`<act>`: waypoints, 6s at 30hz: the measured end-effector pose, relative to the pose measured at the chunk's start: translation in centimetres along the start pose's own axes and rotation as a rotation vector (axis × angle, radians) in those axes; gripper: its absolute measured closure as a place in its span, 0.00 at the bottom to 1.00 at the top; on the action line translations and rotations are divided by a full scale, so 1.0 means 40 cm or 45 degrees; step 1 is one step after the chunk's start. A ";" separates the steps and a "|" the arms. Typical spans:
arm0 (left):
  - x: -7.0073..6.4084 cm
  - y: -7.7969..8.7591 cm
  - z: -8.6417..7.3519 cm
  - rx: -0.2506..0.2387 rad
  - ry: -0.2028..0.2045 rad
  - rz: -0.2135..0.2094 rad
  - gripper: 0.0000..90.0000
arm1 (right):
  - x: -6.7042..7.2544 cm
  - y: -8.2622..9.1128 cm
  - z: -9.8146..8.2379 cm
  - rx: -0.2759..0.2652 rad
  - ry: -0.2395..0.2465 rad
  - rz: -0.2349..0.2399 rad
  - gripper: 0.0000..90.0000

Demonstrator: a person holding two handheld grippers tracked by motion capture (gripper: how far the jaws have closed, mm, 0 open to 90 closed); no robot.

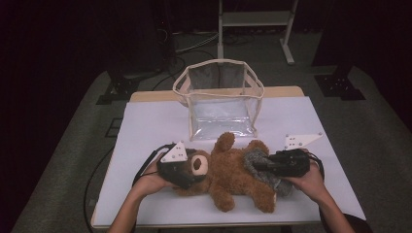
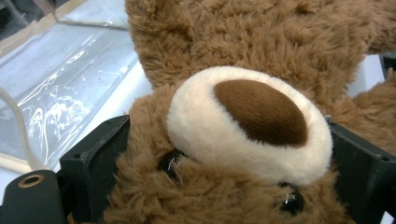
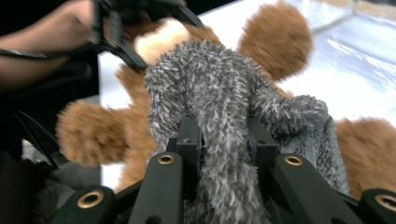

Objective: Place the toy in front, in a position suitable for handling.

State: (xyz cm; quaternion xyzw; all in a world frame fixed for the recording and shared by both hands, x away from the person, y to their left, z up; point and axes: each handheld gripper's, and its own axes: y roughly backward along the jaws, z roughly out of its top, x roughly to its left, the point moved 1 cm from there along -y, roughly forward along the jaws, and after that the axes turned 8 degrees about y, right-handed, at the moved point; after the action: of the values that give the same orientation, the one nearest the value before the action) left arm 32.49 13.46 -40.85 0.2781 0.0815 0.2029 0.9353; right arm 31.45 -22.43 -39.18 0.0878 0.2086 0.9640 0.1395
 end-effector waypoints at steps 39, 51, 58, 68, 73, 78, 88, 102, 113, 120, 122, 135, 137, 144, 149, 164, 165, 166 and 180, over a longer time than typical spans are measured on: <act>0.010 -0.003 0.004 -0.002 0.051 0.028 0.11 | 0.055 0.003 0.016 0.065 0.109 0.153 0.76; 0.005 0.000 0.002 0.015 0.028 0.006 0.11 | -0.009 0.024 -0.027 0.051 0.003 -0.016 0.79; 0.001 0.000 0.002 0.024 0.010 0.003 0.11 | -0.038 -0.003 -0.051 0.097 -0.081 -0.112 0.79; -0.007 0.000 0.003 0.031 -0.023 -0.009 0.11 | -0.043 0.022 -0.047 0.060 -0.104 -0.113 0.79; -0.011 0.001 0.002 0.035 -0.036 -0.011 0.11 | -0.023 -0.006 -0.030 0.053 -0.054 -0.054 0.79; -0.013 0.000 0.004 0.037 -0.039 -0.010 0.12 | -0.045 0.003 -0.051 0.092 -0.093 -0.079 0.79; -0.018 -0.004 0.004 0.032 -0.052 -0.016 0.11 | -0.040 -0.031 0.074 0.010 0.018 -0.036 0.79; -0.012 0.046 0.006 0.027 -0.144 -0.072 0.11 | -0.027 -0.079 0.036 0.056 0.024 0.005 0.79; 0.047 0.097 -0.050 0.033 -0.057 -0.117 0.13 | -0.030 -0.071 0.029 0.063 0.021 -0.002 0.79; 0.034 0.052 -0.047 0.030 -0.009 -0.159 0.24 | -0.032 -0.066 0.037 0.089 0.021 -0.025 0.79; 0.030 0.041 -0.041 0.030 -0.002 -0.168 0.26 | -0.033 -0.055 0.042 0.109 0.026 -0.054 0.79; -0.031 -0.063 0.034 0.050 -0.037 -0.250 0.28 | 0.005 -0.041 0.086 0.170 0.079 -0.033 0.81; -0.032 -0.062 0.033 0.057 -0.049 -0.238 0.27 | 0.020 -0.071 0.100 0.212 0.121 -0.018 0.81; -0.044 -0.041 0.016 0.052 -0.095 -0.181 0.27 | 0.010 -0.064 0.094 0.253 0.119 -0.059 0.81; -0.046 -0.040 0.020 0.062 -0.126 -0.165 0.26 | 0.016 -0.018 0.073 0.211 0.072 -0.079 0.81; -0.027 -0.023 0.034 -0.010 -0.073 -0.126 0.26 | 0.066 -0.098 0.090 0.249 0.146 -0.044 0.81; -0.028 -0.019 0.037 -0.024 -0.076 -0.130 0.26 | 0.060 -0.099 0.092 0.247 0.147 -0.072 0.81; -0.030 -0.016 0.041 -0.038 -0.083 -0.133 0.26 | 0.055 -0.100 0.094 0.248 0.149 -0.097 0.81; -0.029 -0.049 0.034 -0.018 -0.056 -0.041 0.26 | 0.099 -0.128 0.100 0.359 0.213 -0.030 0.81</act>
State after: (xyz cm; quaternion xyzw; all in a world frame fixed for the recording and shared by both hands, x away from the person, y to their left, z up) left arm 32.46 10.80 -40.77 0.2745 0.0641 0.1823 0.9420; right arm 29.79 -15.25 -37.34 0.0234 0.3540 0.9273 0.1193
